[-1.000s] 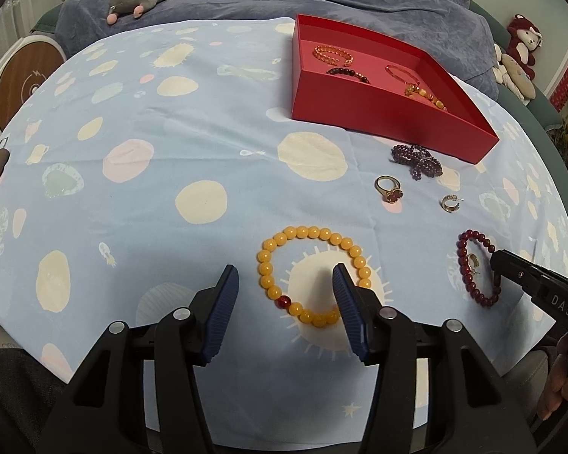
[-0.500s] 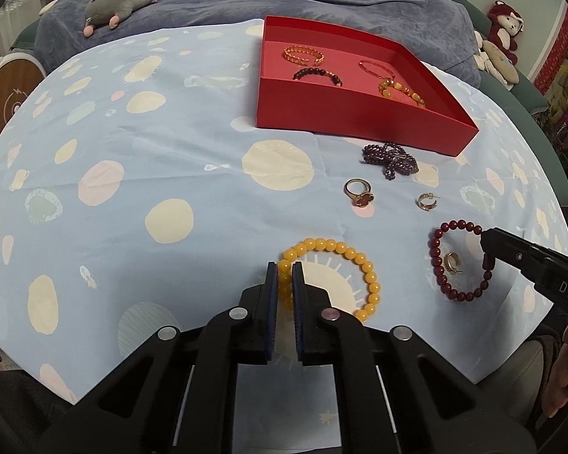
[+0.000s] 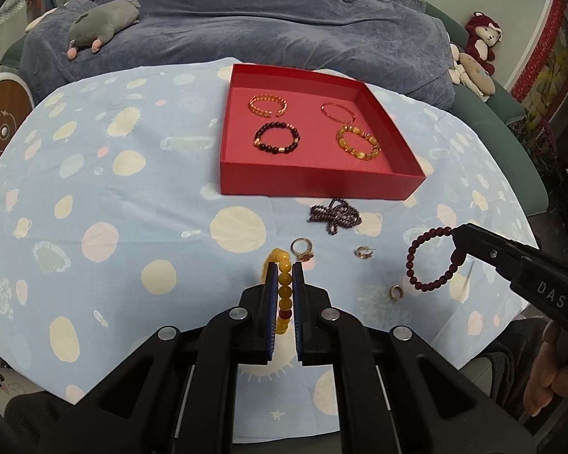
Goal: Organize jewelry
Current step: 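Grasp the orange amber bracelet with the left gripper while the right grasps the dark red bracelet, then place both bracelets in the red box and open both grippers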
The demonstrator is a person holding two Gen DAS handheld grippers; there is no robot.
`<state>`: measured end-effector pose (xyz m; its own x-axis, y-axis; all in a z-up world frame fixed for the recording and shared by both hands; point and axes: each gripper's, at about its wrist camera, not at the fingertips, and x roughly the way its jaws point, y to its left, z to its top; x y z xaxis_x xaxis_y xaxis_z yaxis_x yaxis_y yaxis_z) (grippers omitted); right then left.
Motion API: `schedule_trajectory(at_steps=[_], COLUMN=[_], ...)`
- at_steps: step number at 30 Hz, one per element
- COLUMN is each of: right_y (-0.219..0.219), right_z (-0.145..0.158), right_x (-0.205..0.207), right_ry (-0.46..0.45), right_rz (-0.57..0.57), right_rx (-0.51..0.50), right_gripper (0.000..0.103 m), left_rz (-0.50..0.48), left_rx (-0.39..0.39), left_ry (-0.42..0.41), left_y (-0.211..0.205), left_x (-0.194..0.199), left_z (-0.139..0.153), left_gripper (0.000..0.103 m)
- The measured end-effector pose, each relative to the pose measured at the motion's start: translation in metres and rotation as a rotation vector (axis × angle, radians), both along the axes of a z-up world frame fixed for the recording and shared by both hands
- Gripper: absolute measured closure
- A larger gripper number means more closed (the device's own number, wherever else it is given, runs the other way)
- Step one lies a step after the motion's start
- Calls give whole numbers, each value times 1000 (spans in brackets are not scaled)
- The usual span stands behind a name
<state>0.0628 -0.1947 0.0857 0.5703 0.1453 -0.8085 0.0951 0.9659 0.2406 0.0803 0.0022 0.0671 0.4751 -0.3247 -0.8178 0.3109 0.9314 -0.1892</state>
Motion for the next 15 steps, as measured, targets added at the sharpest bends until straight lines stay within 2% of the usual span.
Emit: schedule_trajectory(at_steps=[6,9,15], right_y=[-8,-11,-12], right_z=[29,39,37], right_x=[29,53,100], right_ry=[-59,-79,-89], right_rz=[12,14,17], right_rx=[-26,-26,19], right_gripper=[96,96,96], left_rz=[-54,-63,-61], left_rx=[-47,-104,-215], left_ry=[-51,-69,-52], left_y=[-21,-31,-49], left_x=[26,48,97], left_z=[35,51,60], left_gripper=[96,96,96])
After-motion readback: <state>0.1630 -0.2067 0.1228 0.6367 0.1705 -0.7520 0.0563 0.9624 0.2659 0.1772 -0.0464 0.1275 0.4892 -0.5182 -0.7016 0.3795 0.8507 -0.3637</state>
